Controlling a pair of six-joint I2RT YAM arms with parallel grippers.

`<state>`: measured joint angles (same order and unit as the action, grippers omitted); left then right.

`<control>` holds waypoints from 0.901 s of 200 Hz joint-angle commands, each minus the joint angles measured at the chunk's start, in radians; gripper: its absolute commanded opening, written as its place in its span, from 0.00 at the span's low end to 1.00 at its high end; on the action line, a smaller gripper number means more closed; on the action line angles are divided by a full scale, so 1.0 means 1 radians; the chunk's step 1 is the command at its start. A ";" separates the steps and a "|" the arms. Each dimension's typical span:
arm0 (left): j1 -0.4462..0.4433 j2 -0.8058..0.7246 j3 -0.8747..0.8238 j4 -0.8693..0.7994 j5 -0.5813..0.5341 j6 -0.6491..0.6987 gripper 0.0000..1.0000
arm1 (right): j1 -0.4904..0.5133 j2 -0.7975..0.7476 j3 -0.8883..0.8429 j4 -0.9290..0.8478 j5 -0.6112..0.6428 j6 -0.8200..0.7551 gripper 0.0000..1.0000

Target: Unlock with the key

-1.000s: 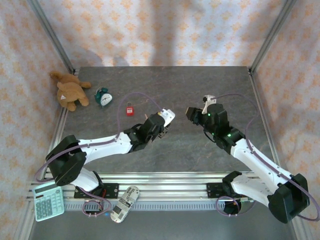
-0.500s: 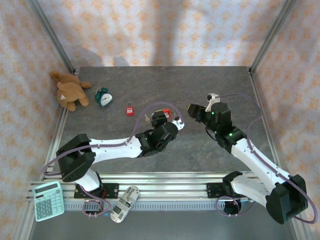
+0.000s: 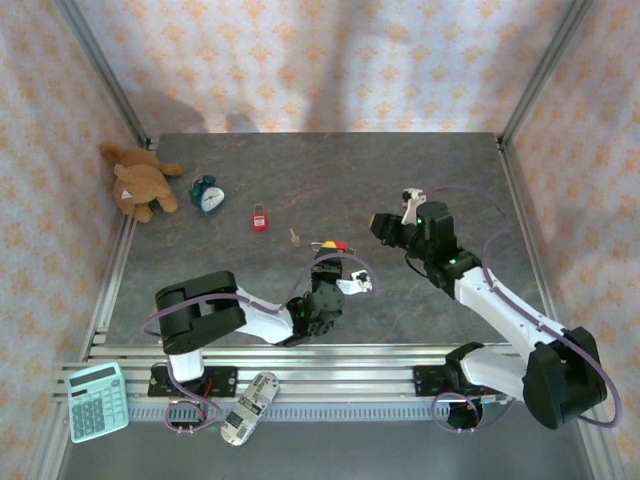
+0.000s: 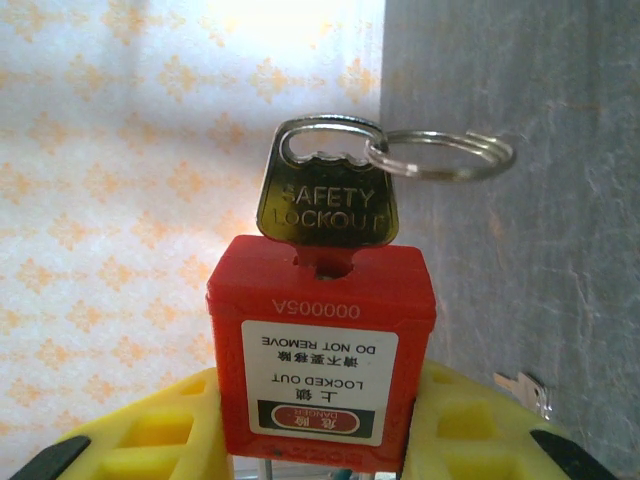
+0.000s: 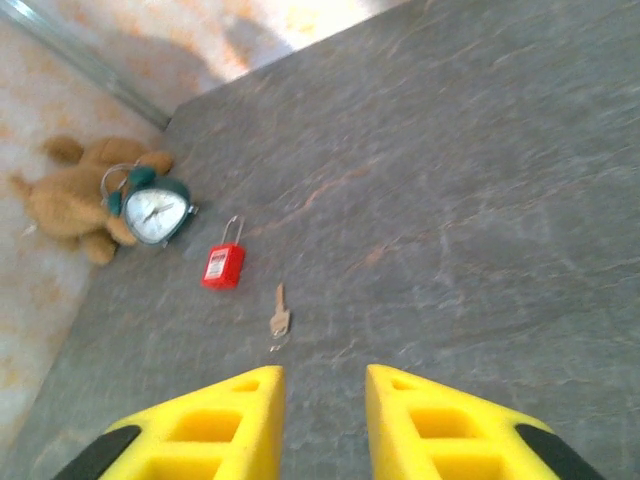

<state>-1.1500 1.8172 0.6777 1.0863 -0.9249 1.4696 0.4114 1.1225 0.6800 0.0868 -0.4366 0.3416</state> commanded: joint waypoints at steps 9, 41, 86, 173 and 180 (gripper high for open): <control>-0.013 0.031 -0.012 0.247 -0.034 0.083 0.22 | -0.002 0.027 0.006 -0.004 -0.165 -0.068 0.25; -0.014 0.085 -0.009 0.324 -0.053 0.125 0.22 | -0.005 0.093 0.016 0.020 -0.296 -0.071 0.21; -0.014 0.131 -0.010 0.324 -0.055 0.117 0.22 | -0.005 0.099 0.004 0.005 -0.368 -0.056 0.20; -0.013 0.140 0.014 0.324 -0.055 0.135 0.21 | -0.006 0.094 -0.053 0.036 -0.392 -0.018 0.25; -0.013 0.141 0.015 0.324 -0.057 0.136 0.21 | -0.006 0.094 -0.053 0.030 -0.395 -0.018 0.26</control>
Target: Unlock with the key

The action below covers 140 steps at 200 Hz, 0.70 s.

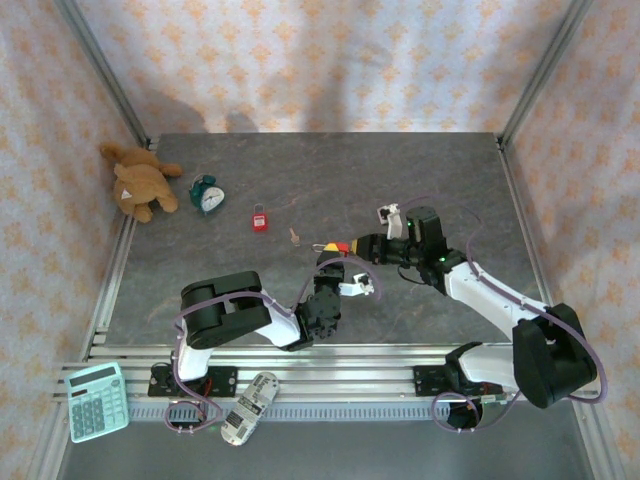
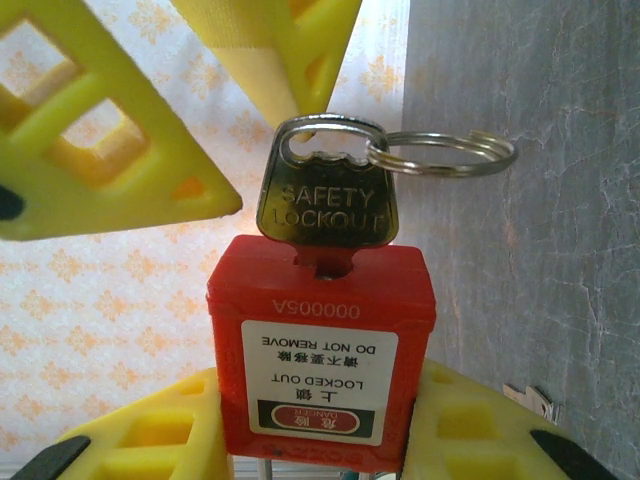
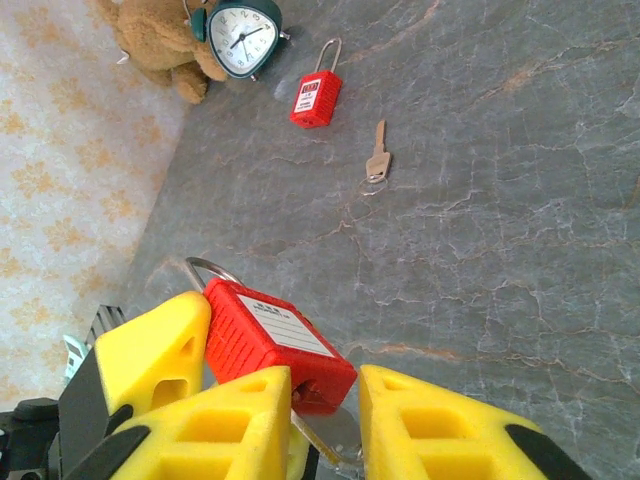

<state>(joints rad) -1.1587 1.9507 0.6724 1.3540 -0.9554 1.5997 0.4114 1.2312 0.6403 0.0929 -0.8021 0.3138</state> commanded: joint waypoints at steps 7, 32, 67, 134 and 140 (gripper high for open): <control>-0.004 0.008 0.025 0.057 -0.028 0.011 0.21 | -0.005 -0.017 -0.018 0.026 -0.032 0.010 0.26; -0.004 -0.005 0.032 0.057 -0.026 0.012 0.21 | -0.004 -0.016 -0.030 0.049 -0.042 0.025 0.27; -0.004 -0.013 0.027 0.056 -0.031 0.011 0.21 | -0.004 -0.011 -0.031 0.061 -0.045 0.032 0.24; -0.007 -0.019 0.027 0.057 -0.028 0.011 0.20 | -0.002 0.023 -0.014 0.053 -0.002 0.036 0.21; -0.008 -0.021 0.024 0.056 -0.028 0.010 0.20 | -0.003 0.027 -0.014 0.054 0.004 0.035 0.21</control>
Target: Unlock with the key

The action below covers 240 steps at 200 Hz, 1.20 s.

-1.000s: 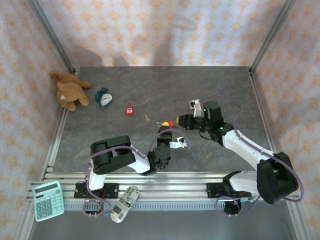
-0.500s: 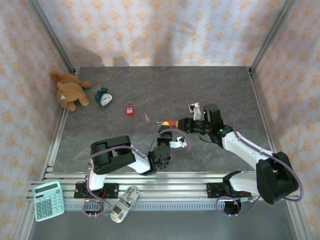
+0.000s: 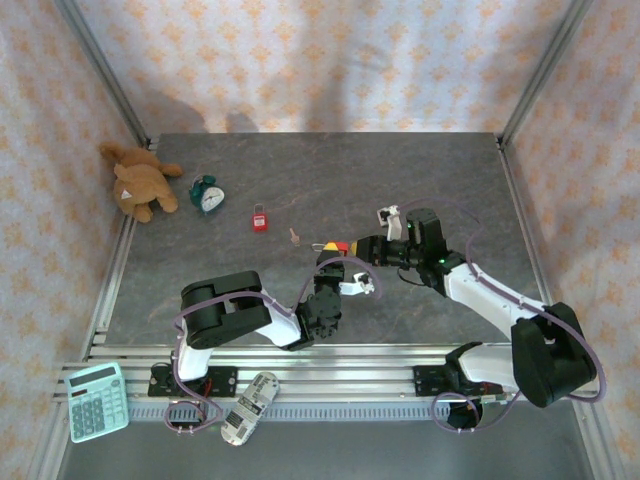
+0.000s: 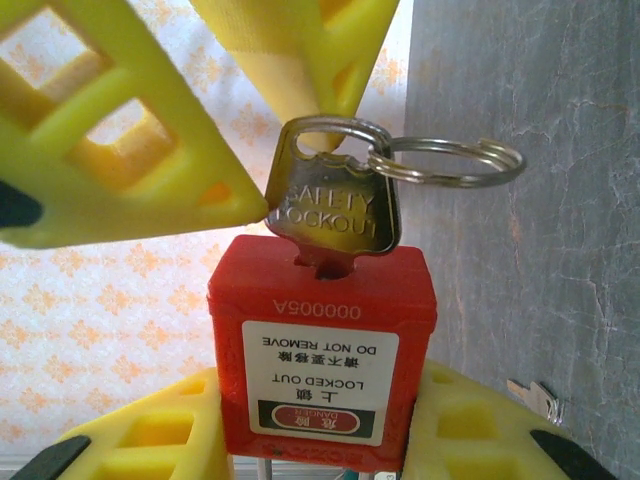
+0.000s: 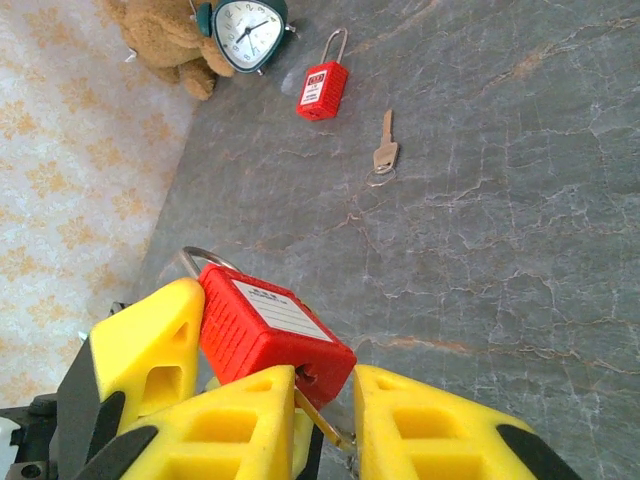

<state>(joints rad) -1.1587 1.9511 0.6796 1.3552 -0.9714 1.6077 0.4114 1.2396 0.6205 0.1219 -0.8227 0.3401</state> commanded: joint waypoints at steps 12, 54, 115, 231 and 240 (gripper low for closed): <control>-0.007 -0.021 0.020 0.055 -0.010 0.003 0.20 | -0.003 0.024 0.005 0.028 0.037 0.010 0.21; -0.010 -0.024 0.020 0.055 -0.010 -0.002 0.20 | -0.002 0.043 0.010 0.025 0.045 0.012 0.21; -0.010 -0.023 0.023 0.055 -0.006 -0.008 0.20 | -0.003 0.036 -0.003 0.027 0.055 0.021 0.22; -0.006 0.026 0.038 0.056 -0.059 -0.105 0.18 | -0.034 -0.009 0.038 0.028 0.073 0.252 0.60; -0.004 0.030 0.045 0.055 -0.059 -0.113 0.18 | -0.050 0.013 0.048 0.026 0.039 0.298 0.62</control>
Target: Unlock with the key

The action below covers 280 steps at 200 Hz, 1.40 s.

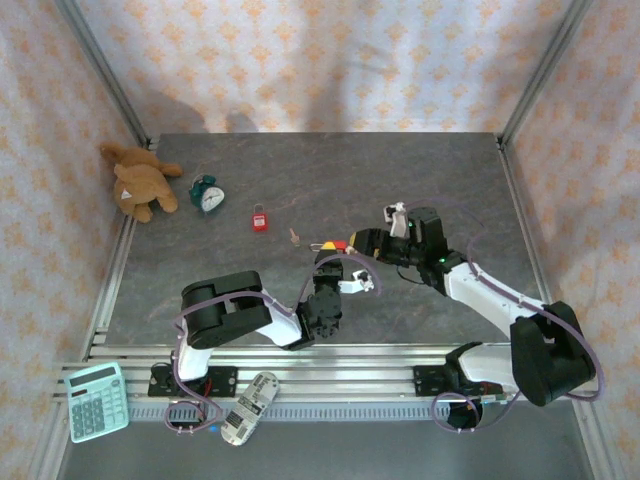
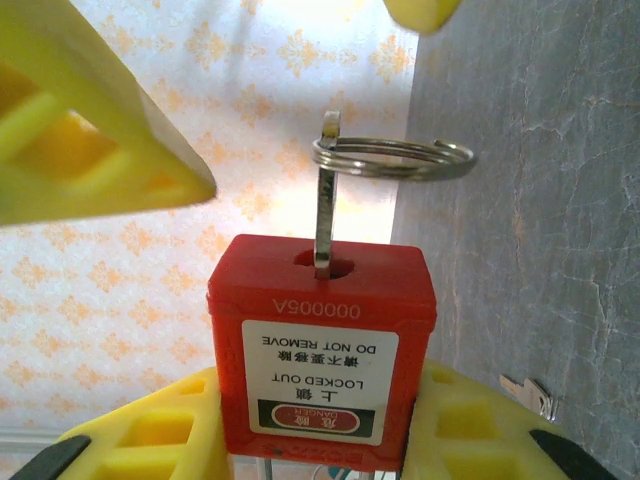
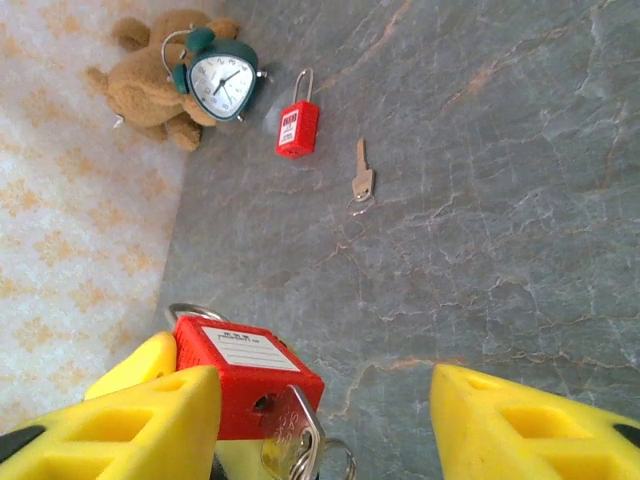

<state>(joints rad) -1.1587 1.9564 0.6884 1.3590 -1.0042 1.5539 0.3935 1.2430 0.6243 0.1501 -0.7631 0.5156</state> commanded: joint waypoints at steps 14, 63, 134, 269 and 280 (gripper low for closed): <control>-0.003 0.029 0.046 0.051 -0.025 -0.077 0.18 | -0.070 0.055 0.044 0.056 -0.108 0.210 0.63; 0.010 0.033 0.075 0.052 -0.001 -0.115 0.18 | -0.113 0.180 -0.005 0.305 -0.306 0.421 0.68; 0.022 0.056 0.092 0.052 0.024 -0.131 0.18 | -0.110 0.126 -0.053 0.309 -0.332 0.449 0.66; 0.021 0.085 0.134 0.052 0.044 -0.119 0.19 | -0.079 0.118 -0.040 0.258 -0.343 0.400 0.41; 0.019 0.082 0.132 0.051 0.045 -0.121 0.18 | -0.077 0.120 -0.039 0.259 -0.343 0.399 0.41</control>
<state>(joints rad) -1.1378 2.0338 0.8059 1.3632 -0.9768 1.4555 0.3069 1.3731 0.5755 0.4057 -1.0847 0.9382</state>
